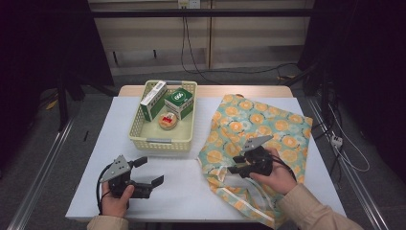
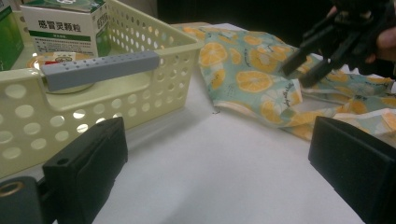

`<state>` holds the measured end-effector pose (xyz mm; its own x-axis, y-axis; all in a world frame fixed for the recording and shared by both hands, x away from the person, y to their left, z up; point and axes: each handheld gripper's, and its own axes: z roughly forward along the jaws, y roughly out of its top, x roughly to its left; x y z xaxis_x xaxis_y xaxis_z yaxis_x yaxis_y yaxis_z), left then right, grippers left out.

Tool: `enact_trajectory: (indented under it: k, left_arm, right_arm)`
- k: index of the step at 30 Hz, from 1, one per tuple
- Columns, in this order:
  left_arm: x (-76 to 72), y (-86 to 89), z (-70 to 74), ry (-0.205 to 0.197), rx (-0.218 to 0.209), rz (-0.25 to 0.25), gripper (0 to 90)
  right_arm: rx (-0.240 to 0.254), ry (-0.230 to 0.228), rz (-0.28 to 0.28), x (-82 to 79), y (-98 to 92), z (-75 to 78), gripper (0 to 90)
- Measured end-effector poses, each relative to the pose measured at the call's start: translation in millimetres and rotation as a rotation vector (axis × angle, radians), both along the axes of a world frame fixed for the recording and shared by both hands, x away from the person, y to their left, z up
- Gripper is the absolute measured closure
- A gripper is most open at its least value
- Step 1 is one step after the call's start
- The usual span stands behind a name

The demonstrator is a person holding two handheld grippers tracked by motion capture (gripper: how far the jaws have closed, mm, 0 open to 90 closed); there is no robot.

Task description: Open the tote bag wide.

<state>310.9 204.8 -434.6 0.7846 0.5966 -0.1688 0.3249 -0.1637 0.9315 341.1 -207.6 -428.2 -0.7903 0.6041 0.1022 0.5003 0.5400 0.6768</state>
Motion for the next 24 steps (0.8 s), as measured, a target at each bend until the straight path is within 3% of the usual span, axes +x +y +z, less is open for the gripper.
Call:
enact_trajectory:
  k: [3, 7, 8, 9, 10, 12, 15, 17, 23, 24]
  left_arm:
    - [0.3, -1.7, 0.4, -0.001, 0.004, -0.008, 4.5]
    - [1.2, -2.4, -0.1, 0.001, 0.002, -0.006, 4.5]
    - [1.5, -2.2, -0.3, 0.000, 0.002, -0.007, 4.5]
    - [1.6, -1.9, -0.5, 0.001, 0.001, -0.005, 4.5]
    - [1.7, -1.4, -0.5, 0.000, 0.004, -0.007, 4.5]
    - [1.6, -1.1, -0.5, 0.001, -0.001, -0.007, 4.5]
    - [1.4, -1.2, -0.5, 0.001, -0.002, -0.008, 4.5]
    - [1.6, -1.5, -0.7, 0.001, 0.001, -0.009, 4.5]
    - [2.8, -2.8, -1.5, 0.008, 0.000, -0.011, 4.5]
    - [3.0, -2.7, -1.6, 0.007, 0.000, -0.012, 4.5]
  right_arm:
    - [-0.074, -0.026, -0.027, 1.1, 4.0, -18.3, 52.5]
    - [-0.073, -0.043, -0.052, 7.6, 2.8, -20.9, 54.9]
    - [-0.060, -0.043, -0.043, 11.5, 1.8, -21.7, 64.0]
    - [-0.060, -0.043, -0.043, 11.5, 1.8, -21.7, 64.0]
    - [-0.057, -0.043, -0.041, 12.6, 2.0, -21.9, 69.8]
    - [-0.064, -0.048, -0.033, 14.3, 2.6, -21.3, 87.3]
    - [-0.078, -0.064, -0.049, 18.8, 3.8, -21.0, 89.9]
    - [-0.117, -0.099, -0.073, 25.3, 2.6, -20.4, 90.0]
    - [-0.130, -0.108, -0.167, 61.6, -10.3, -18.4, 90.0]
    - [-0.118, -0.093, -0.179, 68.1, -12.8, -18.7, 90.0]
